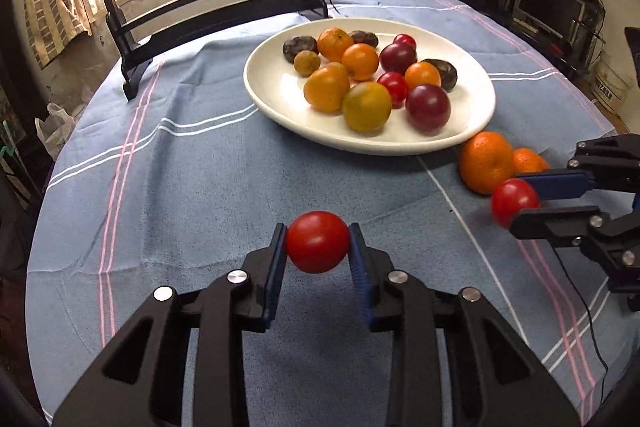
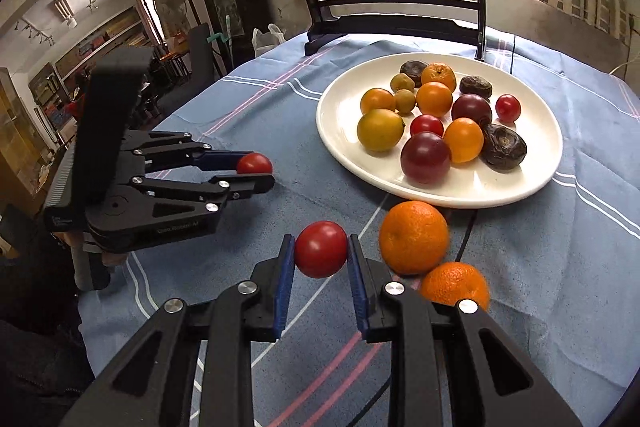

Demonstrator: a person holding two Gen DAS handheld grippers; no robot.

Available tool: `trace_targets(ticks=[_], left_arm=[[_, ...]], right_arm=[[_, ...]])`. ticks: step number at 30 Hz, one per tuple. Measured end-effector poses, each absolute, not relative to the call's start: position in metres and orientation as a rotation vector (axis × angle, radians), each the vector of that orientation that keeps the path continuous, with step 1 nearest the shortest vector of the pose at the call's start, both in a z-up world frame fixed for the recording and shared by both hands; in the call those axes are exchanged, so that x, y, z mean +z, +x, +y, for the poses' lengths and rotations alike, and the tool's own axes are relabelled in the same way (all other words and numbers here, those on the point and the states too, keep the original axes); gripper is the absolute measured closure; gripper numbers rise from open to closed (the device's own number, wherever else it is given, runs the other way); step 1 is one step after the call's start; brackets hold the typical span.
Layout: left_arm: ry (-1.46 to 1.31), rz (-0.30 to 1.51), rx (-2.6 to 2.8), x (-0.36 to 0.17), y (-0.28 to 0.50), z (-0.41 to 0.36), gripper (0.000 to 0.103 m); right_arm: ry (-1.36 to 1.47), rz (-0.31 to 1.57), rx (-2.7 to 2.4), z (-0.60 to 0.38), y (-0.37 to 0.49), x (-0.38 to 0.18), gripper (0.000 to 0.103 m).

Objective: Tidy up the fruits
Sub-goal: 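Carry both red tomatoes over the plate and lower them in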

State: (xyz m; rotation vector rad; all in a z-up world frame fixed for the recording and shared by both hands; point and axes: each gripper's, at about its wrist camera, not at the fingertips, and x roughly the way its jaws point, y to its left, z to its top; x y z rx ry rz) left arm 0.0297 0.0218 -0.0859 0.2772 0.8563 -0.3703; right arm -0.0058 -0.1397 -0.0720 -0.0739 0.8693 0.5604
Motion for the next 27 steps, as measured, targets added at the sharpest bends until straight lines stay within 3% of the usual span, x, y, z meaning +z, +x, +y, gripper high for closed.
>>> trace_targets(ticks=[7,15,27], left_arm=[[0.316,0.698,-0.337,-0.040,0.018,-0.001,0.073],[0.284,0.580,-0.282,0.006,0.058,-0.036,0.073],[0.206,0.624,-0.236,-0.018,0.123,-0.047,0.073]], right_arm=[[-0.053,0.790,0.532,-0.158,-0.011,-0.046,0.077],[-0.035,0.634,0.469,-0.181,0.017,0.006,0.077],[0.020,0.583,0.410,-0.188,0.094,0.015,0.077]])
